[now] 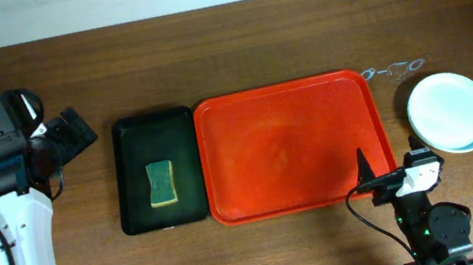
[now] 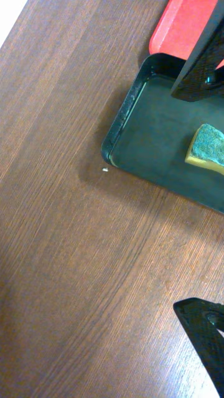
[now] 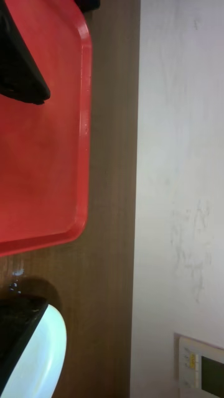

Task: Clean dirty plates on tray and stack at the side

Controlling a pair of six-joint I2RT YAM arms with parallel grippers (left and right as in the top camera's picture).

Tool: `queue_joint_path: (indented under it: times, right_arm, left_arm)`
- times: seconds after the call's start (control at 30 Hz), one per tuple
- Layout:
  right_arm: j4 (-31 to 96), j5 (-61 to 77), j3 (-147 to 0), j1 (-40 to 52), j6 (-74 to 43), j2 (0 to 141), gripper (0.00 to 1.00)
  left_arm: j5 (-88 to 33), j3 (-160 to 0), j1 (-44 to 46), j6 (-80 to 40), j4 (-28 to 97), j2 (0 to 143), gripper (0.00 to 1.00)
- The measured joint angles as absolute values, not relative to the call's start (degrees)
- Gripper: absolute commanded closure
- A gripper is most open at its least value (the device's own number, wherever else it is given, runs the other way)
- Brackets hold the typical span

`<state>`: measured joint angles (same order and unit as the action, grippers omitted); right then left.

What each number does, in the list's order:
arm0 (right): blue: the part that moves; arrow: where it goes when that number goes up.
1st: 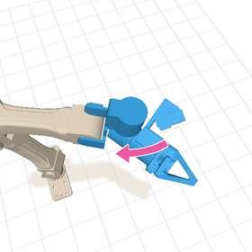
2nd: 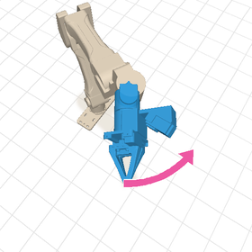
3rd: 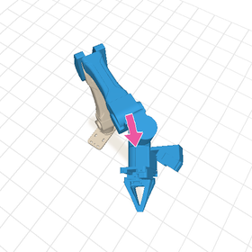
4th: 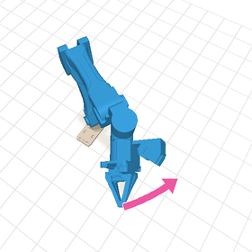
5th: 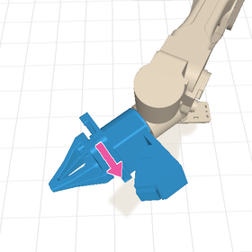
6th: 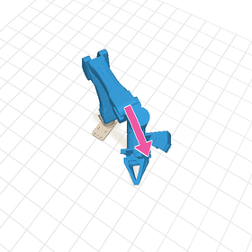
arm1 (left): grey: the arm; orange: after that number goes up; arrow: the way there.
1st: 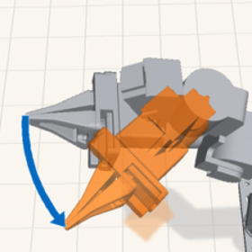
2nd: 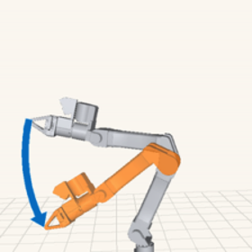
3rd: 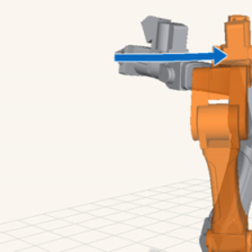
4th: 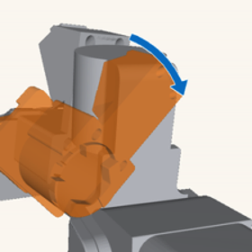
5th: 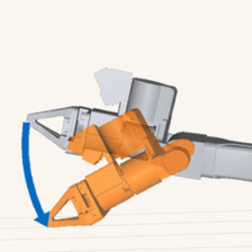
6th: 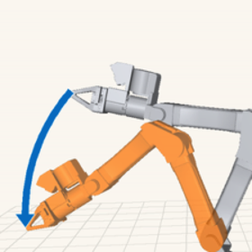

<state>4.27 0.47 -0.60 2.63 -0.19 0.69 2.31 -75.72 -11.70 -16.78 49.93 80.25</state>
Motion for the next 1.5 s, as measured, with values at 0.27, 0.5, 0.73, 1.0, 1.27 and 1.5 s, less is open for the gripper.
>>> queue_joint_path:
  times: [0.27, 0.5, 0.73, 1.0, 1.27, 1.5]
  right_arm:
    - [4.3, 0.5, -0.6, 2.6, -0.2, 0.7, 0.01]
    - [4.3, 0.4, -0.6, 2.6, -0.2, 0.7, 0.02]
    - [4.3, 0.4, -0.6, 2.6, -0.2, 0.7, 0.02]
    - [4.3, 0.4, -0.6, 2.6, -0.2, 0.7, 0.02]
    - [4.2, 0.4, -0.6, 2.6, -0.2, 0.6, 0.02]
    - [4.3, 0.4, -0.6, 2.6, -0.2, 0.6, 0.02]
  left_arm:
    - [2.3, -75.7, -11.7, -16.8, 49.9, 80.2, 0.01]
    - [2.3, -75.7, -11.7, -16.8, 49.9, 80.1, 0.01]
    - [2.1, -75.5, -11.7, -16.8, 49.9, 68.4, 0.01]
    - [2.1, -75.2, -11.7, -16.8, 49.9, 51.2, 0.01]
    - [2.1, -61.6, -9.6, -16.8, 49.6, 32.9, 0.01]
    - [2.1, -40.2, -9.0, -17.0, 50.1, 11.9, 0.01]
